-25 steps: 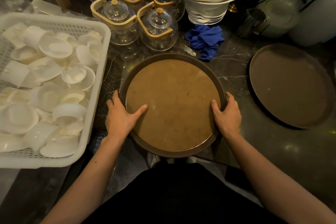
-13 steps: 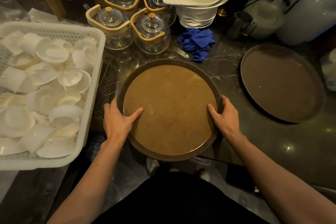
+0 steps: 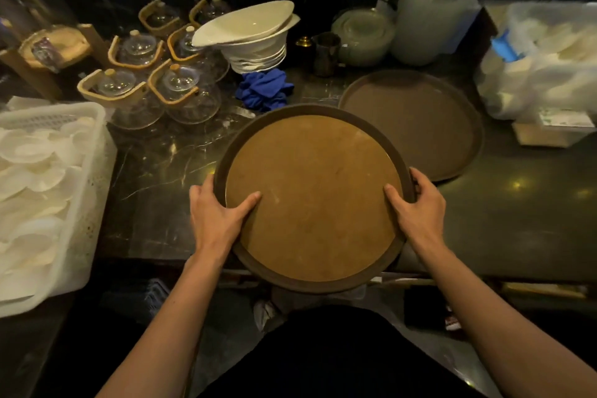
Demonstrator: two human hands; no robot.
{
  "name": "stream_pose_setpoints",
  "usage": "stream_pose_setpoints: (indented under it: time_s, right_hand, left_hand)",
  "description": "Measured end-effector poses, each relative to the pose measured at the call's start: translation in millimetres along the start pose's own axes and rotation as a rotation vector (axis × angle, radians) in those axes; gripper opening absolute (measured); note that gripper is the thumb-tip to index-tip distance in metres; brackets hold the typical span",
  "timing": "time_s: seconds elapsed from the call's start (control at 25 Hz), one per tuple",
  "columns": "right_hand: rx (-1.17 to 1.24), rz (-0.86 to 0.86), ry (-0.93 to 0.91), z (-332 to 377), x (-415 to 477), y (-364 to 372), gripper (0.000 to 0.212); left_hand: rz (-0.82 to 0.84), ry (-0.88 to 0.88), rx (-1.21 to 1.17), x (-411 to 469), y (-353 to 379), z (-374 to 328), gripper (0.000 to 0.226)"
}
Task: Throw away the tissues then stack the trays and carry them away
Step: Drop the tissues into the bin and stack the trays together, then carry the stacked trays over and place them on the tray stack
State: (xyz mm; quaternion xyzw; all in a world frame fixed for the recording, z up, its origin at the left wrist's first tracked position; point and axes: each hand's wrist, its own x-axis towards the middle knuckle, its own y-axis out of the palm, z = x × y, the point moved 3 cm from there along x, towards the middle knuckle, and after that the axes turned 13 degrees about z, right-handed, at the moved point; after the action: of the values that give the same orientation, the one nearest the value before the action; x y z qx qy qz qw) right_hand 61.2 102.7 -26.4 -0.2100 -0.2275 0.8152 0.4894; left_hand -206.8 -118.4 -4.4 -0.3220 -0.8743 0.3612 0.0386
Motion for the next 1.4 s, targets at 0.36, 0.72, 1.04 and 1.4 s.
stream_pose_setpoints:
  time_s: [0.36,0.72,1.04,1.4]
  right_hand:
    - [0.061,-0.217,0.032,-87,-24,-164,0.055]
    - [0.083,-0.254,0.079,-115,-14,-204,0.062]
    - [0.049,-0.233,0.102,-98,33,-172,0.065]
    - [-0.038,-0.22,0.24,-95,72,-144,0.067]
  left_hand:
    - [0.112,0.164,0.04,-48,114,-131,0.088]
    - [0.13,0.217,0.073,-41,150,-173,0.088]
    - [0.179,0.202,0.022,28,146,-161,0.098]
    - [0.269,0.171,0.026,94,162,-149,0.096]
